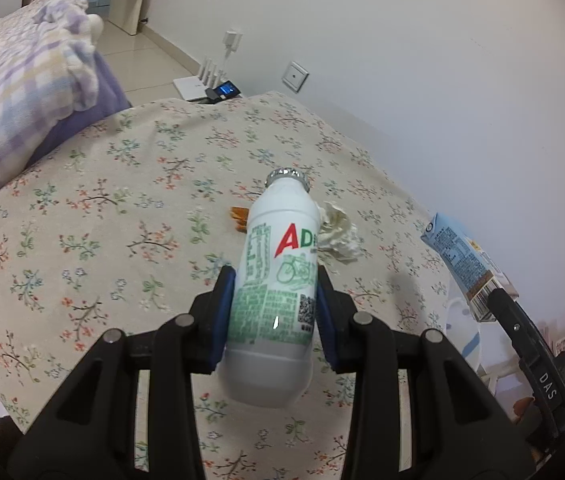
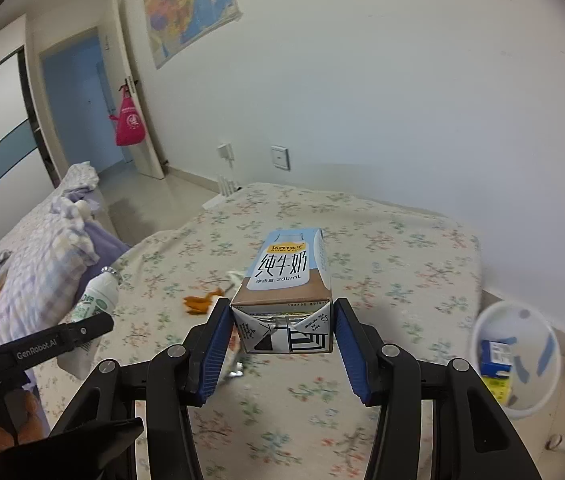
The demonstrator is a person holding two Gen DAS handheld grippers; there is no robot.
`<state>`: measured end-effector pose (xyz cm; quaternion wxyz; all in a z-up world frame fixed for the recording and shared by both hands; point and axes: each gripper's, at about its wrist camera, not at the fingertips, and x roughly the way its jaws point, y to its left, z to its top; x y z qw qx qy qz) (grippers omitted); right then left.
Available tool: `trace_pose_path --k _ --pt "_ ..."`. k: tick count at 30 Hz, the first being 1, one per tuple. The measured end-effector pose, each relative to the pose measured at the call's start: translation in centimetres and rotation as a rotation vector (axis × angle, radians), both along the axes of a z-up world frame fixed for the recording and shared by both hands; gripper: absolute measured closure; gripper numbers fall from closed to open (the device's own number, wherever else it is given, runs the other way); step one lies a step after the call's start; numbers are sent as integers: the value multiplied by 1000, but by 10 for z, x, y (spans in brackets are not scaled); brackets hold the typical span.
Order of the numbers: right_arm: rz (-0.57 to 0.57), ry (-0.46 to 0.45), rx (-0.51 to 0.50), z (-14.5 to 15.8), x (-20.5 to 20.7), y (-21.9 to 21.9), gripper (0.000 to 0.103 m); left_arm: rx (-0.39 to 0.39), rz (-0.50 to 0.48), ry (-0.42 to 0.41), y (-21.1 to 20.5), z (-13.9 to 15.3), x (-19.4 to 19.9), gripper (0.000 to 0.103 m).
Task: Collect trash
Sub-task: 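Carry the bottle and milk carton to the white bin and release both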
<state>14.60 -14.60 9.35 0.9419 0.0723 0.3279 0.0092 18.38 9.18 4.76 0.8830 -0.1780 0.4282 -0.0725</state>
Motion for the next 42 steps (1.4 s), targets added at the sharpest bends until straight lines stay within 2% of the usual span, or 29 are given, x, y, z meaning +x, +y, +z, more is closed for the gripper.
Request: trace_pose_path --k 12,19,22,26,34,37,39,40,42 --pt "-119 7 -2 -2 -42 -83 51 9 -111 -11 -63 -3 -3 63" --pt "-221 47 23 -9 -57 -137 51 30 -216 -3 -120 -8 -6 63" --pt "-278 68 34 -13 -63 -160 51 11 -270 25 -146 -14 -3 63" --pt "-336 98 52 -19 -72 -191 51 12 -403 63 -195 -25 1 63" --pt "-394 141 99 -33 -78 -240 51 32 -578 72 -272 -40 14 63" --pt "-392 148 103 -41 -79 -250 49 41 -639 71 -297 -48 20 63" --pt "-394 189 127 -49 -77 -257 40 50 -673 67 -310 -51 21 63" --pt "-413 210 138 -53 -79 -263 33 57 -692 68 -317 -52 22 63" --pt "-433 215 151 -56 -84 -271 32 82 -715 67 -331 -55 23 63"
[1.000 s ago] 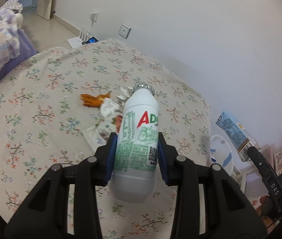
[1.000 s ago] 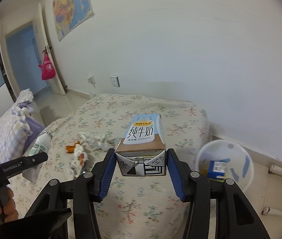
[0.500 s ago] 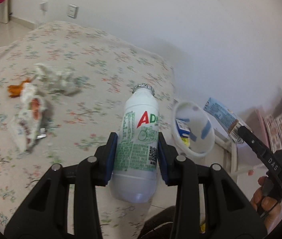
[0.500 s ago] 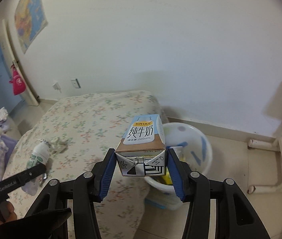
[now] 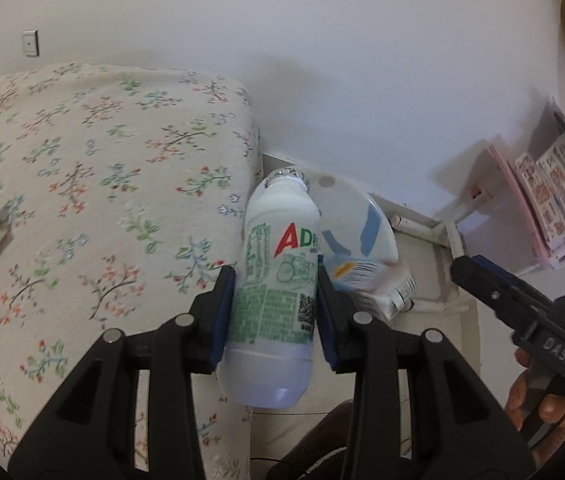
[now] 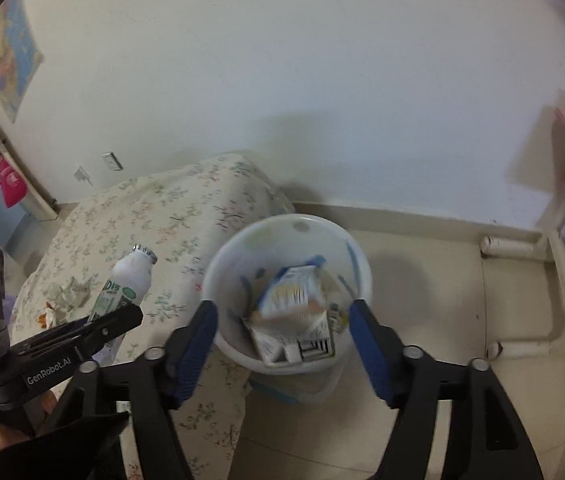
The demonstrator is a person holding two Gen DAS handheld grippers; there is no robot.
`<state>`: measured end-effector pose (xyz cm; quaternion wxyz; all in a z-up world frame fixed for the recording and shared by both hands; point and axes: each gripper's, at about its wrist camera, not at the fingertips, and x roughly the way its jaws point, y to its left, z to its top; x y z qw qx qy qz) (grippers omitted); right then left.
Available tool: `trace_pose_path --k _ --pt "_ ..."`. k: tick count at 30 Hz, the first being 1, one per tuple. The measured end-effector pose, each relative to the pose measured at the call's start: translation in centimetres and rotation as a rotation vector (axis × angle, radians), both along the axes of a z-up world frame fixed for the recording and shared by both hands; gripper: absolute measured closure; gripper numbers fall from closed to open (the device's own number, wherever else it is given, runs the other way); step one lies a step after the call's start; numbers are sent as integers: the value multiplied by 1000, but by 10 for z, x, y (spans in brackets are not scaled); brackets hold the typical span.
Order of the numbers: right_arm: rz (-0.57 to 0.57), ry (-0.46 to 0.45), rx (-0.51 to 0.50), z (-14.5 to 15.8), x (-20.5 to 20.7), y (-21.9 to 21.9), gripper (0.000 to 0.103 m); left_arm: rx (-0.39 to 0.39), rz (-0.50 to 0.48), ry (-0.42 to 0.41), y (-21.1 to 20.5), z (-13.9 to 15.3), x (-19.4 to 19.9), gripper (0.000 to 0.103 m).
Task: Collect trash
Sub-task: 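Carry the bottle and milk carton to the white bin and release both, then return both tools from the bin to the bed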
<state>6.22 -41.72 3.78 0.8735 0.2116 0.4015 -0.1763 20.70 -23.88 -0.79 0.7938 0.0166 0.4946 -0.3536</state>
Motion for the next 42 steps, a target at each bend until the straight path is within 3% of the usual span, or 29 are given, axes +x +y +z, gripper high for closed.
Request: trace_pose_path --k 10,12,14,29,42 --pt "-75 1 -19 9 -24 -25 32 45 -62 -9 -38 -11 1 63" --pt "-86 0 -20 11 -26 -29 32 48 -75 -26 -43 -10 -1 58" --pt "-100 -11 -11 12 -29 -33 32 107 -80 -44 -49 -13 -1 11" --pt "-102 -35 0 22 -27 -26 32 145 -49 -76 -29 -1 -3 10" --pt "-43 -9 -48 30 -12 7 31 177 1 -79 23 9 -12 10"
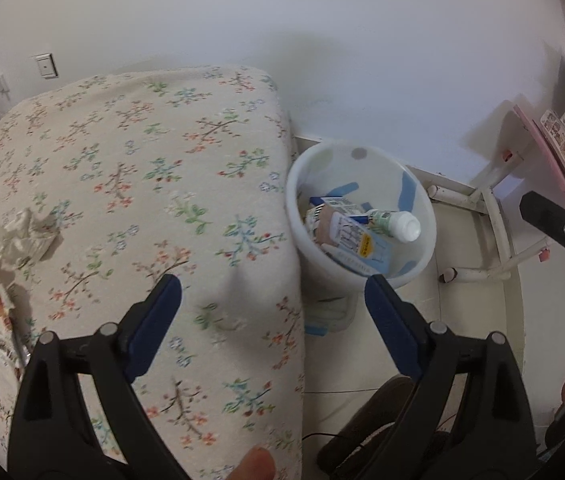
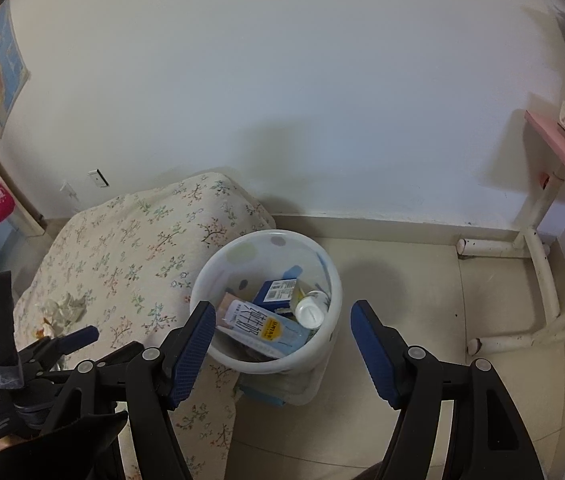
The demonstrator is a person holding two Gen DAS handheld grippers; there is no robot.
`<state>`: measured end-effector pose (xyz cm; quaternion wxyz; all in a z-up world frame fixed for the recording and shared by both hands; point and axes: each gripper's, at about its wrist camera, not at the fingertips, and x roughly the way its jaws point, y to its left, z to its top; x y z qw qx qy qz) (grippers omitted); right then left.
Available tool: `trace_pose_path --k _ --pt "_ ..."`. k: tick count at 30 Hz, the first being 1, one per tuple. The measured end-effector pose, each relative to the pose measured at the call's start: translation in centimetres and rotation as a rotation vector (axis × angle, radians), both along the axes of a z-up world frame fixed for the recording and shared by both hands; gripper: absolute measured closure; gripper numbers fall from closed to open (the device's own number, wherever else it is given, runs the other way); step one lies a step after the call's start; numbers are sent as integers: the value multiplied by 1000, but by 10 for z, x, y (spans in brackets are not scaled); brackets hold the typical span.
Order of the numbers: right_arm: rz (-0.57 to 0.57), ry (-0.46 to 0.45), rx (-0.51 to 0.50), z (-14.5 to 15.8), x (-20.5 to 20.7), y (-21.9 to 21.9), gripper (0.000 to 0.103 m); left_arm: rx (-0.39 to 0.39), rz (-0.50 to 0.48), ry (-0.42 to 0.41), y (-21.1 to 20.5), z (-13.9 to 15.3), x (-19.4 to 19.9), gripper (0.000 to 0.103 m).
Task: Collect trash
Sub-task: 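Return both tools from the bin to the bed, then grasp the white snack wrapper with the left tool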
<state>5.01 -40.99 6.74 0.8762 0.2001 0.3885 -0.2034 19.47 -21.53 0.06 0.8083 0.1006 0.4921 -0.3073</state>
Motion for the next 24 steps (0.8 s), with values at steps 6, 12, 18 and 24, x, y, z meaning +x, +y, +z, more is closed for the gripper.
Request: trace_pose_path --k 6,12,18,24 --pt "47 7 -19 3 12 22 31 -2 48 0 33 4 1 10" --pt "97 18 -30 4 28 46 30 1 118 -12 70 8 3 10" --pt "166 26 -49 4 51 80 29 -13 279 -29 118 10 11 9" --pt "261 14 -91 2 80 118 28 -24 485 -52 167 8 25 9"
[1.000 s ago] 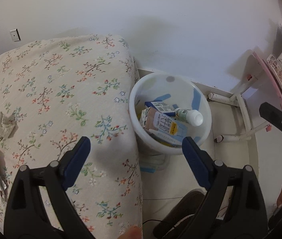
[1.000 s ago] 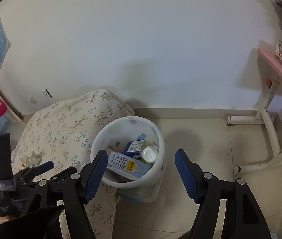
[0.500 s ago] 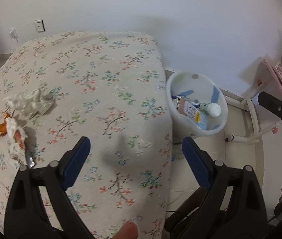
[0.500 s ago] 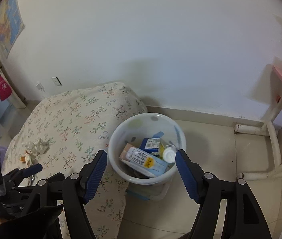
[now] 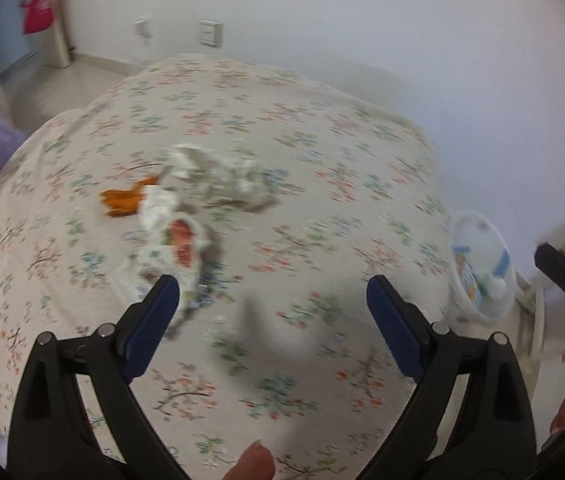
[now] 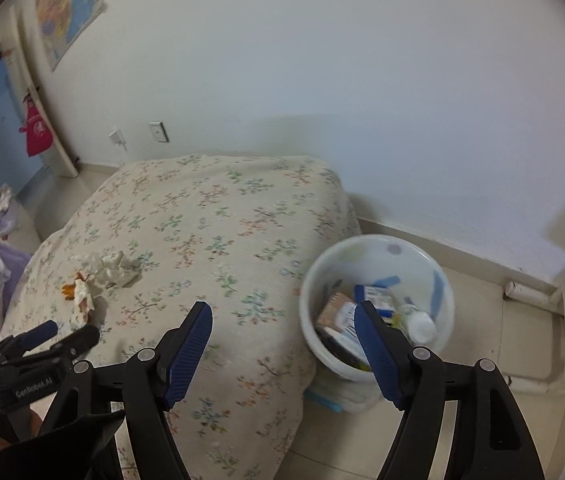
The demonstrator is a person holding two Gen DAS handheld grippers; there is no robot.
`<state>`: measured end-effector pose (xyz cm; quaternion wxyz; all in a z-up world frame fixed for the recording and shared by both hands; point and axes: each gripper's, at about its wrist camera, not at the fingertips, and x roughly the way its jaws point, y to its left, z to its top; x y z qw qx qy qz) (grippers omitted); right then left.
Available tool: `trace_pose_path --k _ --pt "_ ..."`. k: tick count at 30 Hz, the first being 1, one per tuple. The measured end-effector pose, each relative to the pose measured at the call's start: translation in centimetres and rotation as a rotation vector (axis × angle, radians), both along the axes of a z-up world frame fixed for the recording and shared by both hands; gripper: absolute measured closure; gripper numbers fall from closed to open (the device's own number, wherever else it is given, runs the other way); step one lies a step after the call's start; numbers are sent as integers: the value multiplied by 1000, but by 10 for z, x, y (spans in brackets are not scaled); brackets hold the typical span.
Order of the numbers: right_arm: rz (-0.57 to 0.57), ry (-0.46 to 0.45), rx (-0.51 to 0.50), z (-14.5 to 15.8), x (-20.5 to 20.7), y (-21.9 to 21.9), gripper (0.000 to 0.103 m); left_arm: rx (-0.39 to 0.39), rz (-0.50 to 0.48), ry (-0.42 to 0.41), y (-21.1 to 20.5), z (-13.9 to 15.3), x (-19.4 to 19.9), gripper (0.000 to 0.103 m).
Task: Collect trash
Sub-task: 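Grasp the white snack wrapper with the left tool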
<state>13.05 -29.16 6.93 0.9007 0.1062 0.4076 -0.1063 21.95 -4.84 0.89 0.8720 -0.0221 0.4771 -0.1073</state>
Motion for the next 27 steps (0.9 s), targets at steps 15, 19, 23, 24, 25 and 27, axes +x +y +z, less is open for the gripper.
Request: trace_pose_path --k 15,19,23,24,25,27 --pt "352 23 -38 -36 104 92 28 -44 364 77 65 -82 37 10" --pt "419 52 -44 -56 120 105 28 15 401 6 60 -84 34 30" --pt "494 69 -37 -71 135 122 28 64 442 -52 59 -85 27 62" --pt "509 69 -37 -73 136 125 28 63 457 -61 62 -85 24 68" --pt "530 64 -32 -76 140 132 28 50 470 -65 65 -84 22 75" --pt "550 57 -20 -80 145 139 28 36 488 -64 72 -84 21 86"
